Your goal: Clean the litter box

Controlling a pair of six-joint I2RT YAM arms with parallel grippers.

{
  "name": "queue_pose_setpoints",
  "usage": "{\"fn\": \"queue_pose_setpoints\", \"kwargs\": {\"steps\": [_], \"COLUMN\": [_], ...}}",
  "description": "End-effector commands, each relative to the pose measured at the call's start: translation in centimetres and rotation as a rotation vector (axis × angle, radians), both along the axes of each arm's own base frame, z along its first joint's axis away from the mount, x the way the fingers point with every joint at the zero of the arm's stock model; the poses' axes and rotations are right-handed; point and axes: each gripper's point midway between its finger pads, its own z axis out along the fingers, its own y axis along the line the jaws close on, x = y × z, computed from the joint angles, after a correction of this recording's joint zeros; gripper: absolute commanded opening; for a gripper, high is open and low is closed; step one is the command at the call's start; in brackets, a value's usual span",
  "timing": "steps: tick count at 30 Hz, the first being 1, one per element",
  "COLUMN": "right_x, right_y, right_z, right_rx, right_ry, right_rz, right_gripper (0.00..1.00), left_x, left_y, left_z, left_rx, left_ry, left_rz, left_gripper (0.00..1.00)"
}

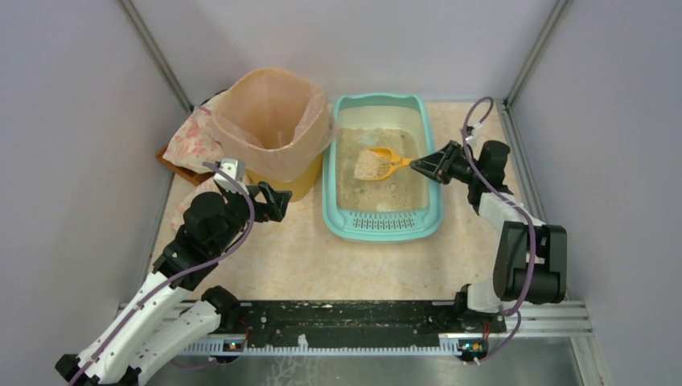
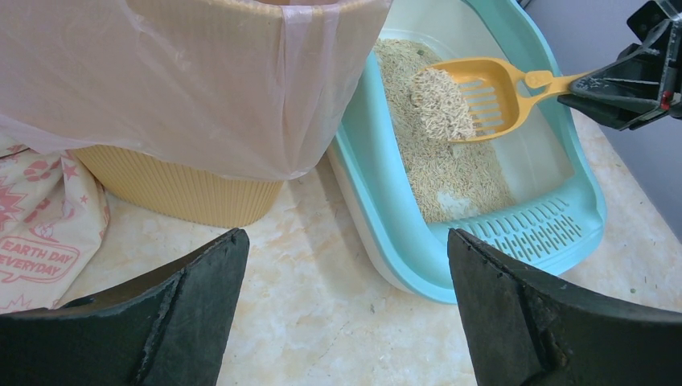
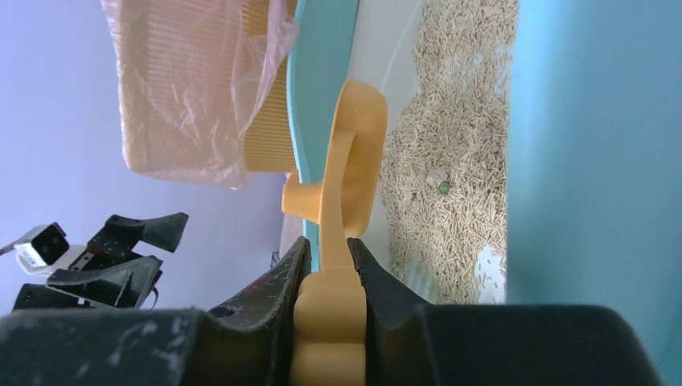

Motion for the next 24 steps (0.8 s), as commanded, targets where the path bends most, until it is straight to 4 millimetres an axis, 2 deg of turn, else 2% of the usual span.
{"fn": "queue_pose_setpoints", "kwargs": {"steps": [1, 3, 7, 12, 17, 21, 22, 24], "right_x": [-0.8, -0.9, -1.9, -2.0, -2.2, -1.7, -1.7, -1.9], "right_y": [-1.3, -1.3, 0.0, -2.1, -0.9, -3.6, -3.8, -2.9], "right_z": [4.5, 4.3, 4.2, 5.2, 4.9, 4.8, 4.7, 4.6], "right_rx": [0.072, 0.081, 0.145, 0.216, 0.205, 0.205, 0.205, 0.199], "right_ry": [-0.17, -0.163, -0.161, -0.19, -0.181, -0.185, -0.181, -0.182], "right_rz": [-0.015, -0.039, -0.01, -0.058, -0.02, -0.112, -0.118, -0.071], "right_gripper": [0.0, 0.0, 0.0, 0.0, 0.0, 0.0, 0.0, 0.0], "left_x": [0.1, 0.1, 0.2, 0.2, 0.1, 0.2, 0.2, 0.2], "left_y": [-0.3, -0.4, -0.7, -0.5, -0.4, -0.7, -0.6, -0.5], "left_z": [0.6, 0.7, 0.8, 0.6, 0.8, 0.5, 0.3, 0.4], "left_rx": [-0.006, -0.01, -0.017, -0.009, -0.012, -0.005, -0.002, -0.003], "left_ry": [-0.017, -0.017, -0.02, -0.015, -0.022, -0.009, -0.006, -0.009], "left_rz": [-0.013, -0.014, -0.026, -0.022, -0.019, -0.026, -0.024, -0.022], "left_gripper": [0.99, 0.99, 0.99, 0.99, 0.99, 0.99, 0.99, 0.99]}}
